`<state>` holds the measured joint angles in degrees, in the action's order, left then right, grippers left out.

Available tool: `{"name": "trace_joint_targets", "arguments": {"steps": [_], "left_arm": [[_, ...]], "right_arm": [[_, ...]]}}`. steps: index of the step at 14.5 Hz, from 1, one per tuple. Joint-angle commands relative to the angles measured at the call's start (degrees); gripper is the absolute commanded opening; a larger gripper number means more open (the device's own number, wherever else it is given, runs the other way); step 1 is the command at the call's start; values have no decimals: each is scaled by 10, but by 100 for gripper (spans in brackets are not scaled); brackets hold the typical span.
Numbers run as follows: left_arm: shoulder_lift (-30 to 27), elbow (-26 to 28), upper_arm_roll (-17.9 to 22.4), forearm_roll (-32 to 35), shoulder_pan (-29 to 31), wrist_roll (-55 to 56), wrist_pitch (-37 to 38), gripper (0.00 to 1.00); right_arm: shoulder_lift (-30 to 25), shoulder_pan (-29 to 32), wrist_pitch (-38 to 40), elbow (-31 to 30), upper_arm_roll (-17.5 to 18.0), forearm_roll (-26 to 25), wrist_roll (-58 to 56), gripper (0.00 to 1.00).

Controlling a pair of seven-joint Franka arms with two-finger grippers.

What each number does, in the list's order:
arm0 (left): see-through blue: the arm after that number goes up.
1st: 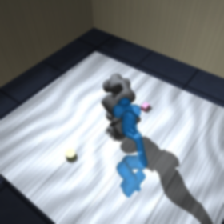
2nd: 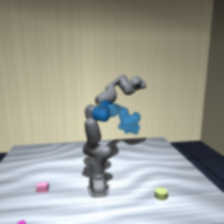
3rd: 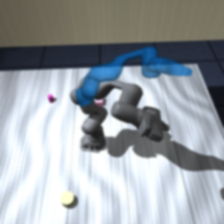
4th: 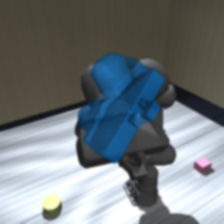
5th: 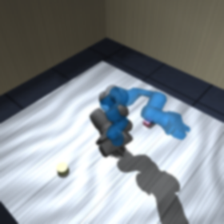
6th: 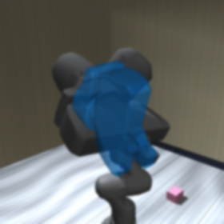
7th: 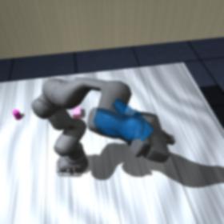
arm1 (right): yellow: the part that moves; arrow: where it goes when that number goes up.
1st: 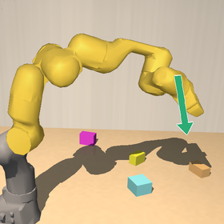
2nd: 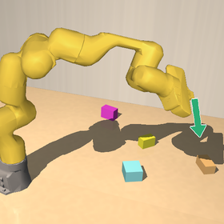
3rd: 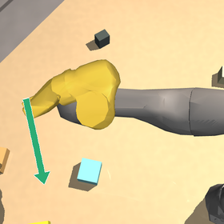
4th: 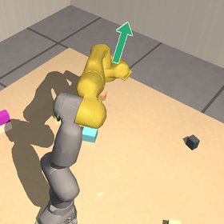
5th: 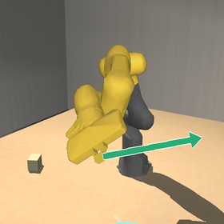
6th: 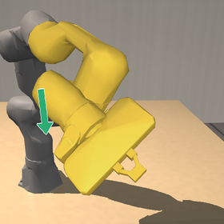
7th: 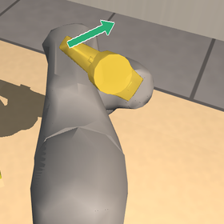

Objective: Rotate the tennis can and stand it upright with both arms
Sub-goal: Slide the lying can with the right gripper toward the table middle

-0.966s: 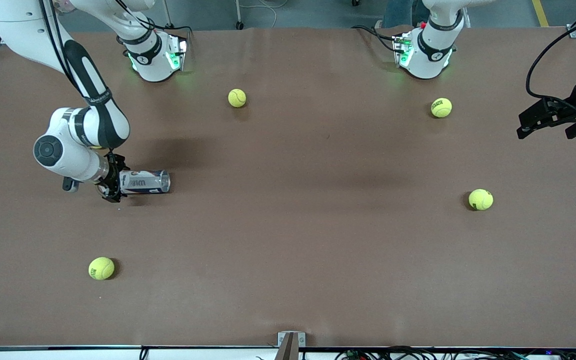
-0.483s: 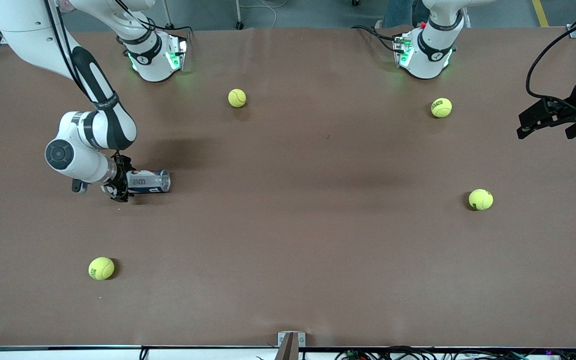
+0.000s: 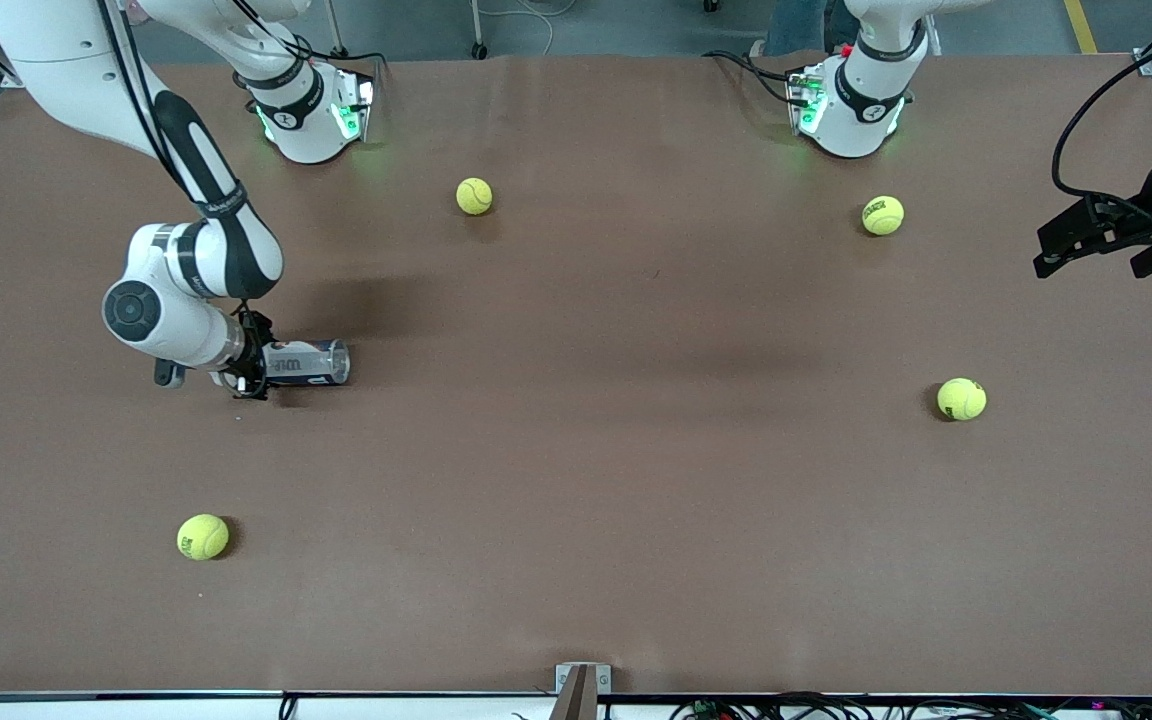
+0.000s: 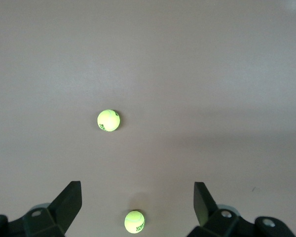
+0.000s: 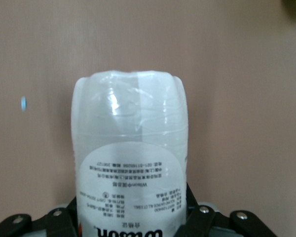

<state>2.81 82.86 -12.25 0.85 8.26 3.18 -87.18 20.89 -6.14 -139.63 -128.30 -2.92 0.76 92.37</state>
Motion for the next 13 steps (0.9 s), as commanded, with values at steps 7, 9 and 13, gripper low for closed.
{"name": "trace_joint_targets", "arguments": {"steps": [7, 9, 13], "left_arm": [[2, -7, -1, 9, 1, -2, 4, 100], [2, -7, -1, 9, 1, -2, 4, 100], [2, -7, -1, 9, 1, -2, 4, 100]], "right_arm": [[-8, -206, 66, 126, 7, 82, 176, 71], [21, -254, 66, 178, 7, 82, 217, 71], [124, -329, 67, 318, 7, 81, 300, 71]]}}
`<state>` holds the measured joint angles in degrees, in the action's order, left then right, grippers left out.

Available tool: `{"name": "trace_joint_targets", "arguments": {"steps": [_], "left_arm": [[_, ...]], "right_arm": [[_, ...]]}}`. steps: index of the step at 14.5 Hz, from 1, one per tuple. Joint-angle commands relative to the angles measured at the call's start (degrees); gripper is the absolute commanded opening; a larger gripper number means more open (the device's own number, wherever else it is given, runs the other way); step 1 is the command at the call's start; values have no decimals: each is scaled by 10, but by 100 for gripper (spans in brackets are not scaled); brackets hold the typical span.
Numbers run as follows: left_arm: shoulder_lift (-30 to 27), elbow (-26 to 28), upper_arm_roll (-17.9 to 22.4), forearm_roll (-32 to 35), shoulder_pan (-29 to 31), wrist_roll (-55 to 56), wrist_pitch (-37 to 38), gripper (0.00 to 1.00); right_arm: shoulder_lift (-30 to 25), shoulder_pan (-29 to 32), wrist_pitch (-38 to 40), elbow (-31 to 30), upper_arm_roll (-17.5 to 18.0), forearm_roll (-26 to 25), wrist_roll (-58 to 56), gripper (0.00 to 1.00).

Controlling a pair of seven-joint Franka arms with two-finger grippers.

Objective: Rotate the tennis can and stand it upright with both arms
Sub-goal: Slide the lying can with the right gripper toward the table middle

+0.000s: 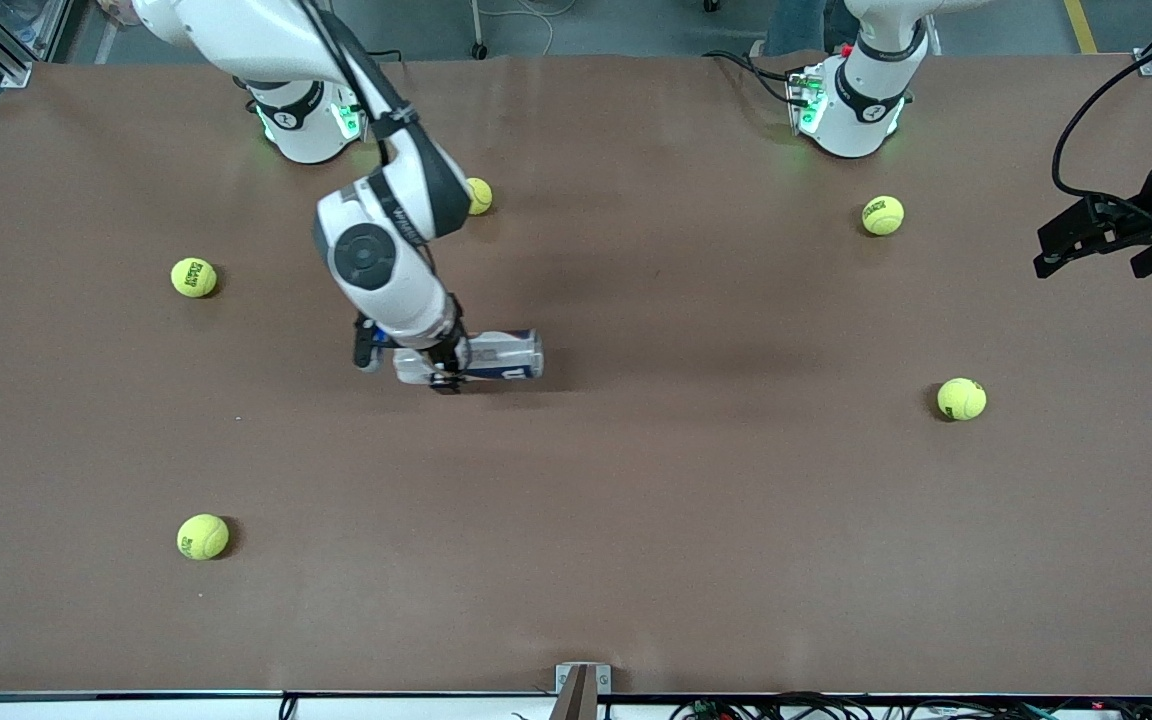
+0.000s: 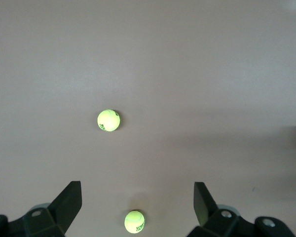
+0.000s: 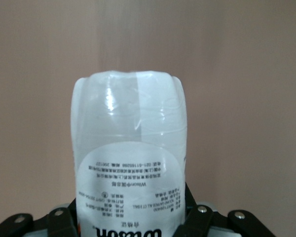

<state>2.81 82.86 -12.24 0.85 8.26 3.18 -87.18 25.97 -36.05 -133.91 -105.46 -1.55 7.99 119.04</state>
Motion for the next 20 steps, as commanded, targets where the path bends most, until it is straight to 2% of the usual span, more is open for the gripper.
{"name": "trace_joint_targets", "arguments": {"steps": [1, 7, 11, 17, 19, 20], "left_arm": [[2, -7, -2, 9, 1, -2, 4, 100], [2, -7, -2, 10, 1, -2, 4, 100], [2, -7, -2, 10, 1, -2, 4, 100], [2, -6, -2, 10, 0, -2, 4, 100], [2, -6, -2, 10, 1, -2, 4, 100], [2, -6, -2, 10, 1, -2, 4, 100]], "right_arm": [[100, -46, 13, 129, -6, 7, 50, 71], [189, -119, 24, 253, -12, -12, 108, 71], [249, -140, 24, 321, -12, -58, 178, 71], [313, -162, 24, 380, -24, -75, 214, 73], [325, -167, 23, 393, -28, -75, 216, 77], [328, -168, 23, 396, -28, -75, 216, 89]]}}
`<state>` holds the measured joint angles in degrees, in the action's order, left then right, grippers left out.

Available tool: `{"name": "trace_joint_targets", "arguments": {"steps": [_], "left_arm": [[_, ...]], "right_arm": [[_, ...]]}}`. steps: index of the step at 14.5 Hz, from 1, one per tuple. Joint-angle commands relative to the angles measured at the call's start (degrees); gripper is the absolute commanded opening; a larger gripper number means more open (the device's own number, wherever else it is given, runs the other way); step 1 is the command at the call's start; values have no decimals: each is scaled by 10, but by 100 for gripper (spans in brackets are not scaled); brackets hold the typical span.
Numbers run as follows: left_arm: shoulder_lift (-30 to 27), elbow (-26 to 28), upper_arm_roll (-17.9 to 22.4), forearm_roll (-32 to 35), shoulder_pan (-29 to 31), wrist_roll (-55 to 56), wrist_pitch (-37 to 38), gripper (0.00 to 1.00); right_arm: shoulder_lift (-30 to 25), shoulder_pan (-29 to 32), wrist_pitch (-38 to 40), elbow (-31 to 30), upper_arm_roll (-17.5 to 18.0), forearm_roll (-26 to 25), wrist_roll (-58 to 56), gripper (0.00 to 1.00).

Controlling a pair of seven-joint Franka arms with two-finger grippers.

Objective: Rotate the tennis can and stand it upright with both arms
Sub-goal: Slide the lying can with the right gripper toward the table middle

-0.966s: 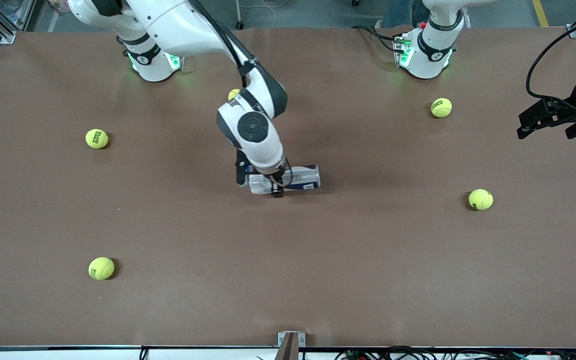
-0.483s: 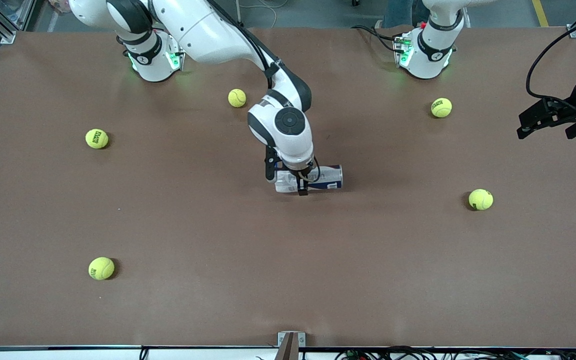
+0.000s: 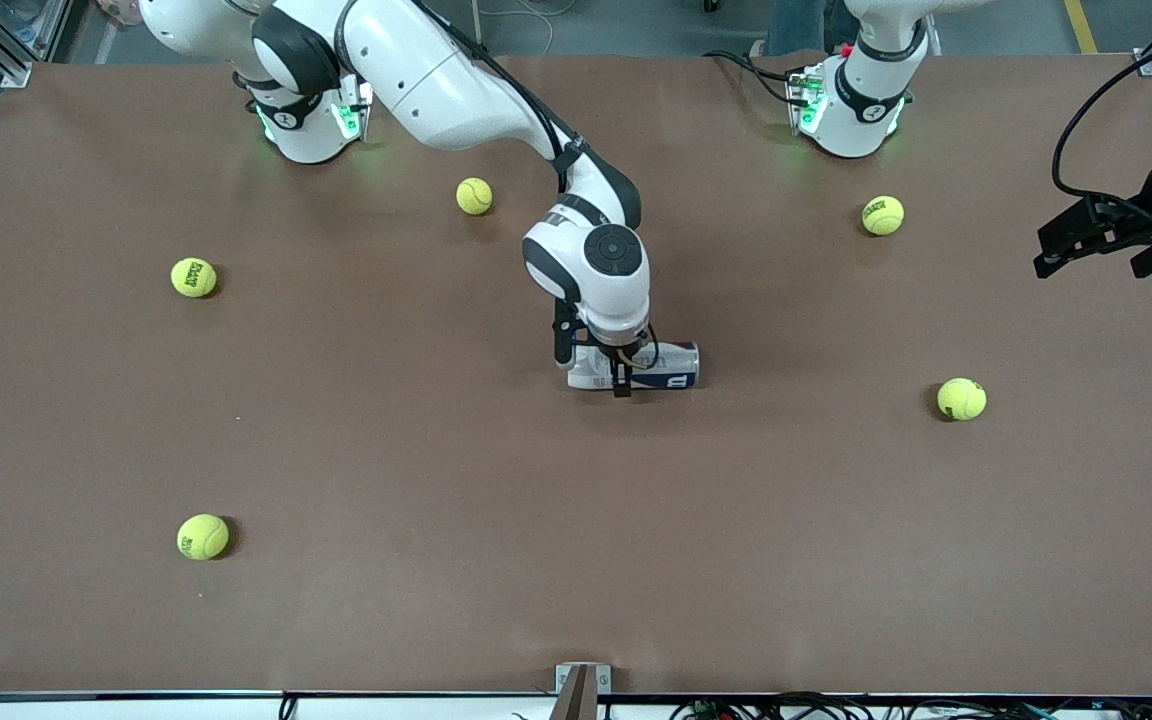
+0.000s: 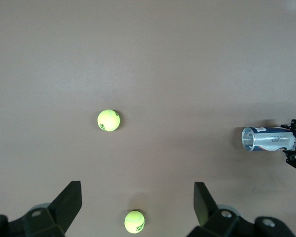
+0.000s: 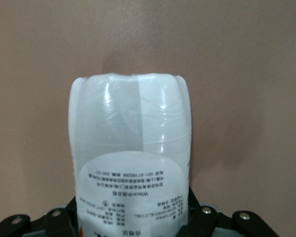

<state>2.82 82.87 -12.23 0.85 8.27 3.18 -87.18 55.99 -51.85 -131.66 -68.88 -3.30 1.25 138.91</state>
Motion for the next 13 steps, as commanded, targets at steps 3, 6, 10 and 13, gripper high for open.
{"name": "trace_joint_targets", "arguments": {"steps": [3, 6, 10, 13], "left_arm": [[2, -6, -2, 10, 0, -2, 4, 100], [7, -5, -4, 13, -4, -1, 4, 100], [11, 8, -10, 14, -11, 18, 9, 100], [24, 16, -15, 13, -11, 19, 9, 100]], "right_arm": [[29, -12, 2, 31, -10, -18, 17, 100], [27, -13, 24, 46, -9, -18, 17, 100], [19, -12, 84, 70, -9, -16, 15, 100], [3, -12, 128, 80, -3, -12, 16, 100]]}}
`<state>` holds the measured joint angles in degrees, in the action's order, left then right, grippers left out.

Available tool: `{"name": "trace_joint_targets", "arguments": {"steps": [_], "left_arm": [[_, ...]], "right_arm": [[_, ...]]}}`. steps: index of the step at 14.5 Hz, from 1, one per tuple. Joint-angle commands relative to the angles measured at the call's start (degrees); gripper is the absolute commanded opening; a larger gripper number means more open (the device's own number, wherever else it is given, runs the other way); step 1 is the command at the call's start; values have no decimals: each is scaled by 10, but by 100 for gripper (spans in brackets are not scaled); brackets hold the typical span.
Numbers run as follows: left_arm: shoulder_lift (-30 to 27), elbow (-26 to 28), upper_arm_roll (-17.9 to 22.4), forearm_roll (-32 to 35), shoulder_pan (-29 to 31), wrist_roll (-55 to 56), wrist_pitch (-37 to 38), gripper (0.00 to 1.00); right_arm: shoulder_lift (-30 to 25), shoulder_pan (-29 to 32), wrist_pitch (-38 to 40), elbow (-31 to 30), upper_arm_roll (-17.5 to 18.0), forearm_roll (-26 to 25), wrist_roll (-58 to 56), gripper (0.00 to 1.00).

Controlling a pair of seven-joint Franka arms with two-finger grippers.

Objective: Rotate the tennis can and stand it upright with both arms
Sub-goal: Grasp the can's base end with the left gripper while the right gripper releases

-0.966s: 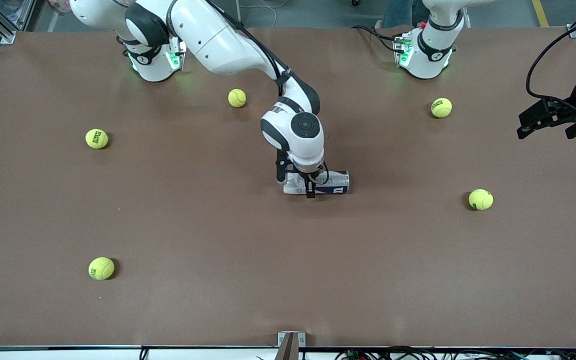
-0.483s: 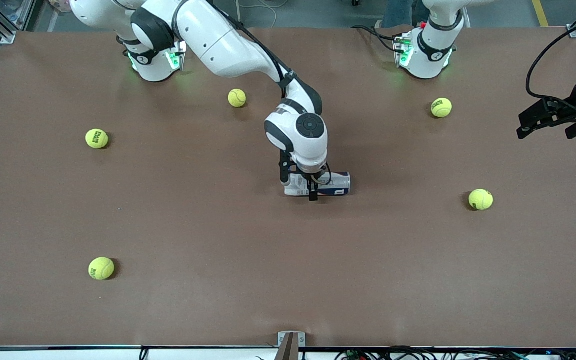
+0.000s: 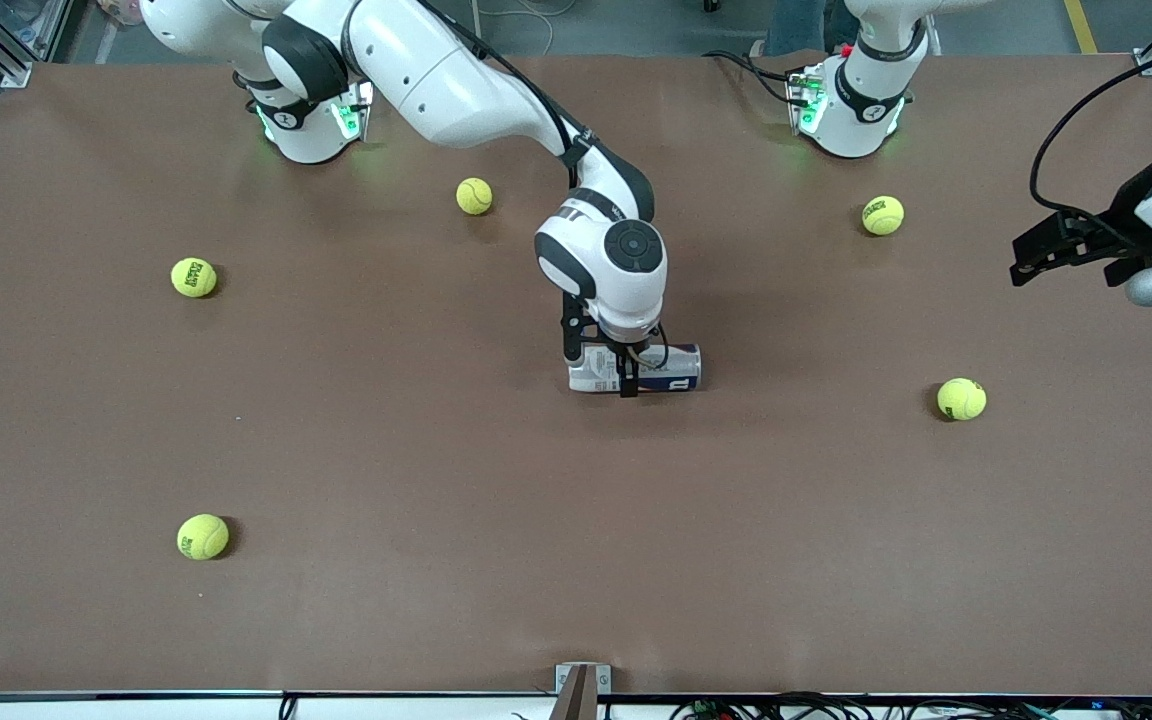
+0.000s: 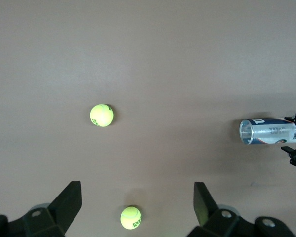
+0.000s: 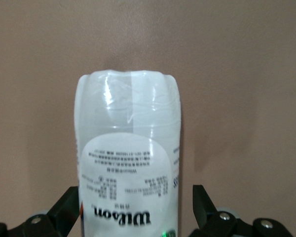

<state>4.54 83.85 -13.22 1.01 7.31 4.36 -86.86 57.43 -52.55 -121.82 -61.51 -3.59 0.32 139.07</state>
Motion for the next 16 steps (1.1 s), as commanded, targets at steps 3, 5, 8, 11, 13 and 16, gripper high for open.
{"name": "trace_joint_targets", "arguments": {"steps": [3, 5, 8, 11, 13, 16], "left_arm": [[32, 7, -18, 1, -13, 30, 40, 100], [53, 14, -29, -11, -32, 42, 43, 100], [104, 13, -29, -105, -43, 71, 38, 100], [158, 14, -29, -173, -37, 83, 22, 100], [194, 19, -28, -216, -34, 83, 1, 100], [216, 73, -28, -336, -14, 68, -74, 100]], "right_arm": [[-37, 3, 76, 20, 4, 0, 13, 100], [-56, 10, 95, 21, 5, 2, 9, 100], [-80, 33, 121, 21, 4, 5, -39, 100], [-110, 70, 180, 20, 5, 8, -184, 100], [-151, 101, 230, 12, 2, 8, -336, 100], [-204, 179, 280, -10, 2, 40, -520, 100]]}}
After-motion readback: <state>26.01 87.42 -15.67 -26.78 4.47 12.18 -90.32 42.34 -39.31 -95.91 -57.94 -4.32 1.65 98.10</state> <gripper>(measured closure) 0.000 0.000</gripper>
